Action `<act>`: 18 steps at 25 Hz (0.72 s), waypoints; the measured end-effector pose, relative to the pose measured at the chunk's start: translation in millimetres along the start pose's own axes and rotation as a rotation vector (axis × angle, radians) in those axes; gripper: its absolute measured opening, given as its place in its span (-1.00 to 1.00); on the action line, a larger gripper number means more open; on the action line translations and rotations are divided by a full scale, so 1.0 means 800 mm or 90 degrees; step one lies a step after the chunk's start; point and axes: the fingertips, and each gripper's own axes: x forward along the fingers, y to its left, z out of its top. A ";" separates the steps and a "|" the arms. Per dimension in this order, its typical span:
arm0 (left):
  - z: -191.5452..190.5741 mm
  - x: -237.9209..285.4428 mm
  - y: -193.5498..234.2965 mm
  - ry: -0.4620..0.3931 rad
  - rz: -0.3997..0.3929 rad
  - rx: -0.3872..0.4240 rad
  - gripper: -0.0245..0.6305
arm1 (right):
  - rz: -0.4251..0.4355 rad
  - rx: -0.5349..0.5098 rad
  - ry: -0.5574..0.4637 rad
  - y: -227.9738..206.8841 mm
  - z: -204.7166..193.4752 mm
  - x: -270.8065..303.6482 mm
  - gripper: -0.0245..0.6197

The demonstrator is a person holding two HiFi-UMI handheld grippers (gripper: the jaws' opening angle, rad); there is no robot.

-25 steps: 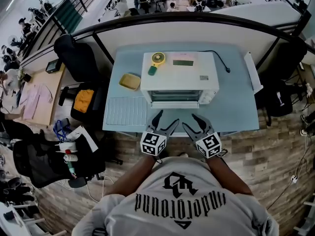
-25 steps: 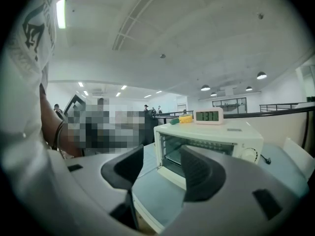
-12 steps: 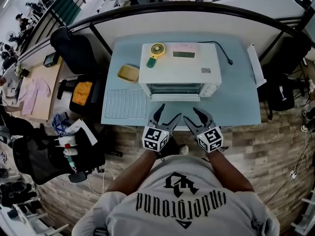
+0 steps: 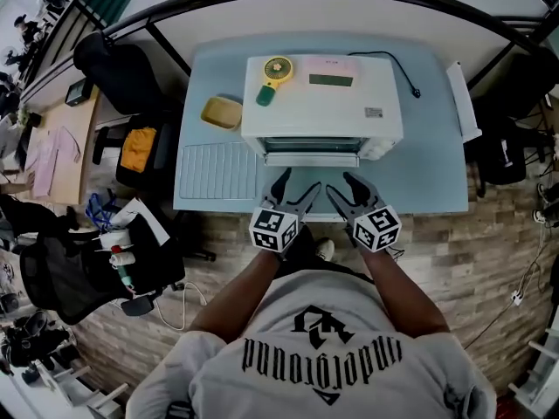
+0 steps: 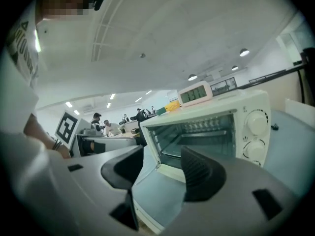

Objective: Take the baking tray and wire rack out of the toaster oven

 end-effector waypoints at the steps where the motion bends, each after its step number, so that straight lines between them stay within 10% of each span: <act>1: -0.004 0.006 0.006 0.001 0.001 -0.016 0.16 | -0.002 0.018 -0.003 -0.007 -0.002 0.005 -0.23; 18: -0.067 0.076 0.086 -0.041 -0.005 -0.365 0.12 | -0.068 0.355 -0.059 -0.116 -0.058 0.073 -0.25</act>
